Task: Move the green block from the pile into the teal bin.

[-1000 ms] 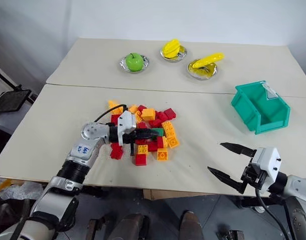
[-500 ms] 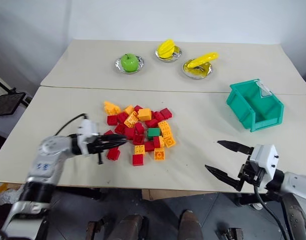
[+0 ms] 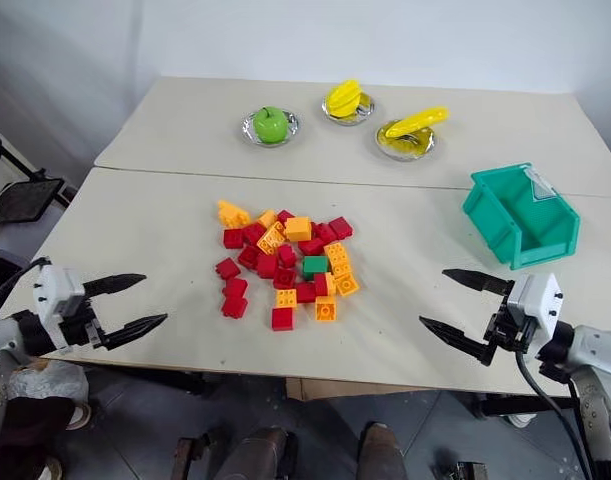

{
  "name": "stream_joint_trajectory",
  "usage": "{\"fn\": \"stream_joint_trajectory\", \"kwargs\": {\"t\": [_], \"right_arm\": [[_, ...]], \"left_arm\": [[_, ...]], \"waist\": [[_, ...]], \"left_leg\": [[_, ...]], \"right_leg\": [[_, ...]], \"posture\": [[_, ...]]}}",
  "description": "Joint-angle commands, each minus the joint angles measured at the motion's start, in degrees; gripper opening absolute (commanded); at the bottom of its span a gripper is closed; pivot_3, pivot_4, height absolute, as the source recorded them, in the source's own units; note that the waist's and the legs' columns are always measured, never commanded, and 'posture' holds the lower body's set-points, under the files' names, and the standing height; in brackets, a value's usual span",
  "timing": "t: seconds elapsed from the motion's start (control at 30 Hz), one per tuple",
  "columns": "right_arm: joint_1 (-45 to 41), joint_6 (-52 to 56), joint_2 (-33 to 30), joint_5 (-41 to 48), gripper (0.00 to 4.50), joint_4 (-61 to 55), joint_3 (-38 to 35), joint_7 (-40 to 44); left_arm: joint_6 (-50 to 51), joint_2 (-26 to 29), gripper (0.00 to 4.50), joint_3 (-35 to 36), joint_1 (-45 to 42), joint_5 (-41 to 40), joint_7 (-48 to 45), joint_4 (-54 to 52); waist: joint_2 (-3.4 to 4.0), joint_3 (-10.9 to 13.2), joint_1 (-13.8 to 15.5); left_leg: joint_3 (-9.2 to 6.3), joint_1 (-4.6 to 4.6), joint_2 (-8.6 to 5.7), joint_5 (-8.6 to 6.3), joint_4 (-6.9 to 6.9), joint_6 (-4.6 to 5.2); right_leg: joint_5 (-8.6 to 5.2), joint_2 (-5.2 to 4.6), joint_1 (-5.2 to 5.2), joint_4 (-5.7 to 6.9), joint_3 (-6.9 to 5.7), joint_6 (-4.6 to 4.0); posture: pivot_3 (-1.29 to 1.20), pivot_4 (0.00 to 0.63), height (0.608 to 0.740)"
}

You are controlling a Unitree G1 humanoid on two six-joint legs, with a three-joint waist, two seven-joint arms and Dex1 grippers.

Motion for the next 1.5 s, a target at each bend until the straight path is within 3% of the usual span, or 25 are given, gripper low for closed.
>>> {"fn": "stream_joint_trajectory", "kwargs": {"t": [0.03, 0.17, 0.33, 0.53, 0.77, 0.93, 1.07, 1.2, 1.5], "right_arm": [[-0.69, -1.44, -0.61, -0.07, 4.50, 0.44, -1.50, 0.49], [-0.83, -1.63, -0.51, -0.30, 4.50, 0.53, -1.51, 0.52], [0.39, -1.36, -0.22, 0.10, 4.50, -1.36, -2.11, -0.43], [3.72, -0.94, 0.98, 0.80, 4.50, -5.33, -3.14, -3.10], [6.22, -0.62, 2.15, 0.99, 4.50, -8.01, -3.44, -5.18], [6.37, -0.73, 2.20, 1.05, 4.50, -8.33, -3.34, -5.82], [6.44, -0.94, 2.44, 0.99, 4.50, -8.41, -3.10, -6.13], [6.66, -0.91, 2.55, 1.05, 4.50, -8.71, -3.05, -6.41], [6.22, -0.88, 2.86, 0.90, 4.50, -8.55, -2.08, -6.63]], "left_arm": [[1.35, -1.09, 4.49, -7.29, -8.24, 1.24, 0.30, -4.91], [0.98, -6.21, 4.49, -21.11, -22.70, 8.61, -0.49, -1.86], [-2.43, -10.47, 4.49, -30.56, -32.22, 16.87, -1.05, 6.38], [-6.43, -14.76, 4.49, -35.29, -39.08, 23.91, 1.55, 17.15], [-1.26, -20.62, 4.49, -35.67, -44.00, 23.73, 1.86, 22.48], [-1.23, -21.86, 4.49, -37.73, -46.51, 26.61, 1.29, 26.05], [-0.52, -24.40, 3.74, -38.23, -48.29, 26.27, 0.57, 26.71], [-0.68, -24.40, 2.51, -38.54, -47.99, 26.74, -0.42, 25.31], [5.20, -26.97, 2.51, -40.66, -51.23, 31.70, 3.89, 27.59]], "waist": [[0.00, 0.00, -0.09], [0.01, -0.01, -0.34], [0.00, -0.01, -1.30], [-0.03, 0.01, -1.40], [-0.02, 0.01, -0.16], [-0.03, 0.01, -0.05], [-0.03, 0.01, 0.01], [-0.03, 0.01, -0.12], [-0.04, 0.01, -0.15]], "left_leg": [[-0.02, -0.02, -0.02, 0.00, 0.09, 0.00], [0.03, -0.03, -0.33, 0.00, 0.11, 0.00], [0.20, 0.00, -0.29, 0.00, -0.03, 0.00], [0.19, -0.04, -0.29, 0.00, 0.09, 0.01], [0.13, -0.09, -0.35, -0.02, 0.30, 0.07], [0.11, -0.10, -0.39, -0.02, 0.32, 0.10], [0.11, -0.09, -0.39, -0.02, 0.33, 0.10], [0.11, -0.09, -0.38, -0.02, 0.34, 0.11], [0.11, -0.09, -0.39, -0.02, 0.34, 0.11]], "right_leg": [[0.00, 0.00, 0.01, -0.01, -0.02, 0.00], [0.01, 0.00, -0.01, 0.23, -0.01, 0.00], [0.01, 0.07, -0.08, 0.19, 0.01, 0.02], [0.01, 0.09, -0.07, 0.20, 0.00, 0.02], [0.06, 0.07, 0.01, 0.21, 0.03, 0.11], [0.07, 0.05, 0.03, 0.21, 0.03, 0.13], [0.07, 0.05, 0.05, 0.22, 0.03, 0.13], [0.07, 0.05, 0.04, 0.21, 0.03, 0.14], [0.07, 0.06, 0.05, 0.22, 0.03, 0.14]], "posture": [[0.00, 0.150, 0.740], [0.00, 0.150, 0.740], [0.00, 0.150, 0.740], [0.00, 0.150, 0.740], [0.00, 0.150, 0.740], [0.00, 0.150, 0.740], [0.00, 0.150, 0.740], [0.00, 0.150, 0.740], [0.00, 0.150, 0.740]]}}
